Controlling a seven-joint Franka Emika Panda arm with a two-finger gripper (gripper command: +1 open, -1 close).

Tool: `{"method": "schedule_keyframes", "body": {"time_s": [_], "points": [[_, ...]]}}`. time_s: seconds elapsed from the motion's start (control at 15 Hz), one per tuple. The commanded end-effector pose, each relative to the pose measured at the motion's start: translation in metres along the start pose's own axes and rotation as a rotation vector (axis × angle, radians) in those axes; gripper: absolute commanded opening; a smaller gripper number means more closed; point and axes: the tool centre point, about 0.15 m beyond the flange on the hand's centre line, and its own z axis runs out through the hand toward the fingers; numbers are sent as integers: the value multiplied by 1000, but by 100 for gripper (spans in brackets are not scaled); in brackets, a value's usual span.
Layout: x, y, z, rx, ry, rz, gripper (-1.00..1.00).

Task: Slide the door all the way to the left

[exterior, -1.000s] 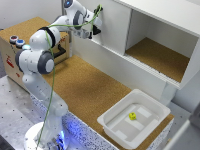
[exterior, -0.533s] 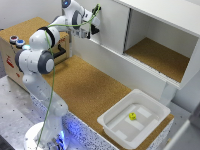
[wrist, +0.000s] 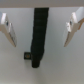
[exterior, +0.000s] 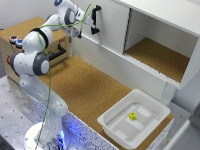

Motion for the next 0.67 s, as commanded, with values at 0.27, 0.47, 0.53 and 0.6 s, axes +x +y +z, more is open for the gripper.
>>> {"method": "schedule_keyframes", "body": {"time_s": [0.27,0.47,0.53,0.6], "points": [[-62,46,18,-141,-97,22,100],[-82,73,23,-181,-166,29,100],[-87,88,28,-192,-189,42,100],[-91,102,32,-192,-208,60,100]]}}
